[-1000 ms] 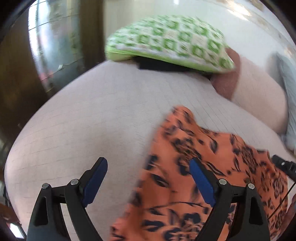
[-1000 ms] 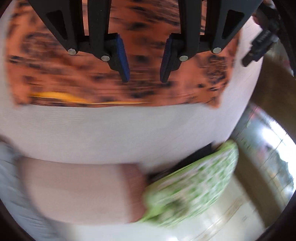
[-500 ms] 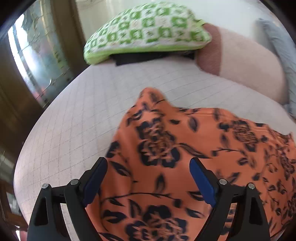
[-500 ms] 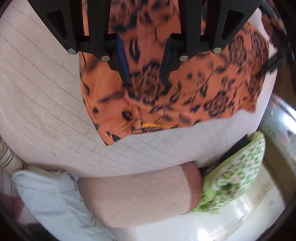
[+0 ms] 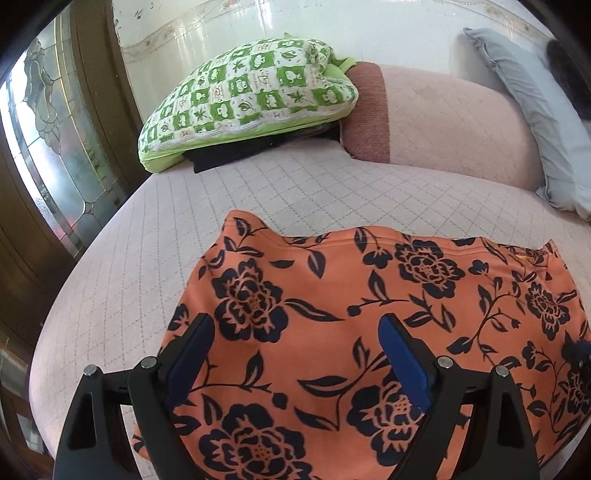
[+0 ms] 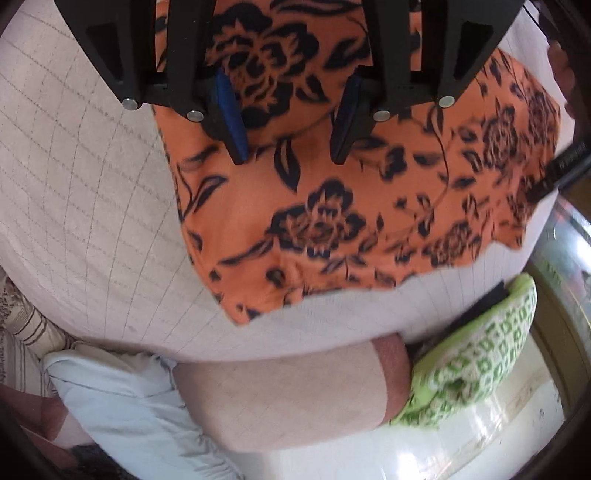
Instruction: Fold small clothes
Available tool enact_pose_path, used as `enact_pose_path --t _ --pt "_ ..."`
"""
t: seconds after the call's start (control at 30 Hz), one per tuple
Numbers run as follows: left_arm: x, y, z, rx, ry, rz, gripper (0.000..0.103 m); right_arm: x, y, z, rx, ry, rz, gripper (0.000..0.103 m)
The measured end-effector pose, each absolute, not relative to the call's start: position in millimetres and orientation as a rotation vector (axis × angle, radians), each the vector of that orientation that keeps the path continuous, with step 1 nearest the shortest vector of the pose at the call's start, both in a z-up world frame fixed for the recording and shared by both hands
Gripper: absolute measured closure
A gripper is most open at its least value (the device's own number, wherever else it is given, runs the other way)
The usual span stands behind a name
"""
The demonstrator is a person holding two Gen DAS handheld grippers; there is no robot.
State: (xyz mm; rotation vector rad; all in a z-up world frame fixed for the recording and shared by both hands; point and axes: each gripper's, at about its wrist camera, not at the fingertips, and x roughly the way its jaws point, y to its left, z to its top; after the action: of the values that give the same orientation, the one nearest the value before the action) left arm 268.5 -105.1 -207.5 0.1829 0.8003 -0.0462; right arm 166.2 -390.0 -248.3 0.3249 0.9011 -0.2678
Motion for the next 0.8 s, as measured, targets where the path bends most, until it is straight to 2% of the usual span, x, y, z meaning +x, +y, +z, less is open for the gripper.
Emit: enact_pose_path --t 0.23,0.5,0.67,0.8 --pt "275 -107 -210 0.198 0.798 -0.053 0.012 185 -393 -269 0.299 0.949 -0.324 0.053" --pt "270 -106 -209 0.199 0.799 -0.059 0.012 178 -369 -250 0.328 0.830 -0.216 0.052" --pt "267 -101 -209 0.204 0.798 -0.054 0.012 193 -347 -276 0.265 0.962 -0.186 0.051" --pt "266 -95 -206 0.194 0.791 -0.046 0.012 191 -339 -271 0.217 0.944 -0.200 0.051"
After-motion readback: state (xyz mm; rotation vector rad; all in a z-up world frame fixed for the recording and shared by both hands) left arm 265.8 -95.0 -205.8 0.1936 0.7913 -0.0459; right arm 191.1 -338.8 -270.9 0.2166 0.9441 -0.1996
